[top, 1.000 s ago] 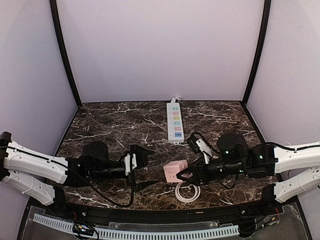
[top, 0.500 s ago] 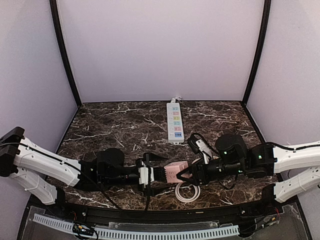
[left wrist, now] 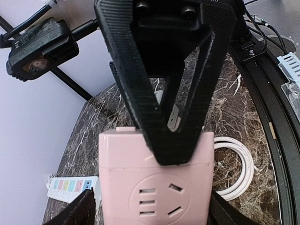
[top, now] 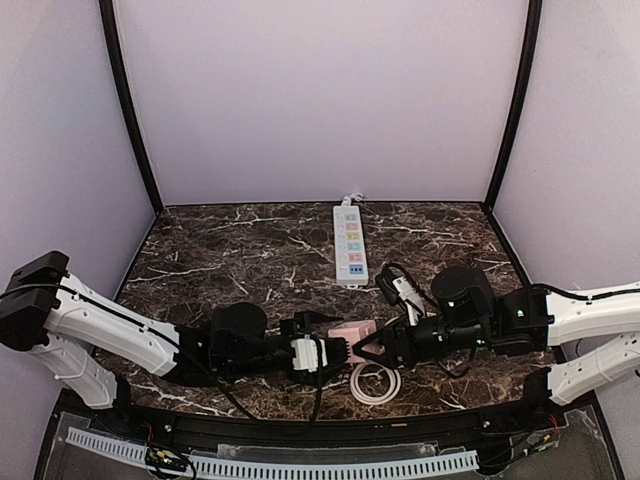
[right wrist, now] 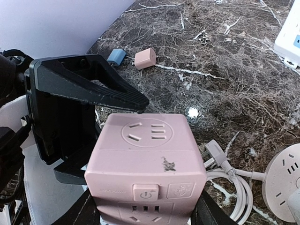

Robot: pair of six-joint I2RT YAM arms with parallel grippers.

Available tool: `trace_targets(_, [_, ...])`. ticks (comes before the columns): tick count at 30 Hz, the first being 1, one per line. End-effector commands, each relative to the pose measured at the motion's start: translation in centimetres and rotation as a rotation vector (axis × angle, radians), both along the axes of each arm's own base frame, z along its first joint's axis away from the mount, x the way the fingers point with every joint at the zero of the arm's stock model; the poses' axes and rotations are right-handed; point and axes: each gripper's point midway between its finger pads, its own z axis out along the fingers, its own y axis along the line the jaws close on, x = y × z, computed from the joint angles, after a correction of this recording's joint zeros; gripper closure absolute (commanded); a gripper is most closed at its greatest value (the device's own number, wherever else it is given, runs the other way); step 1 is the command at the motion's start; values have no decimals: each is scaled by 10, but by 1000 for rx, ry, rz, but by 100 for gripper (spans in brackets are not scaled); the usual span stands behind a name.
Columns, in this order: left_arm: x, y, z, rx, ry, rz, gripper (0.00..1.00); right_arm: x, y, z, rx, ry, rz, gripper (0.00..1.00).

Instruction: Insert the plug

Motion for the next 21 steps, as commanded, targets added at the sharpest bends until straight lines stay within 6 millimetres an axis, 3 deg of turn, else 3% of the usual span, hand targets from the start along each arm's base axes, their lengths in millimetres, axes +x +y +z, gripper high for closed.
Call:
trace_targets(1, [4, -8, 15, -36, -38, 16, 25, 4, 13, 34, 112, -21, 2, 72])
trace_targets(6, [0, -12, 15, -36, -42, -2, 47, 2, 16, 34, 115, -13, 14, 71])
trace_targets(12, [-5, -6, 18, -49, -30, -21, 54, 0, 14, 36, 116, -17, 23, 70])
trace_targets(14, [-6, -3, 21, -58, -18, -16, 62, -4, 14, 40, 120, -33, 55, 61])
trace_targets(17, [-9, 2, 23, -43, -3, -23, 73, -4, 9, 45, 103, -68, 68, 35])
trace_targets(21, [-14, 7, 25, -28, 16, -39, 80, -2, -1, 54, 79, -123, 66, 8])
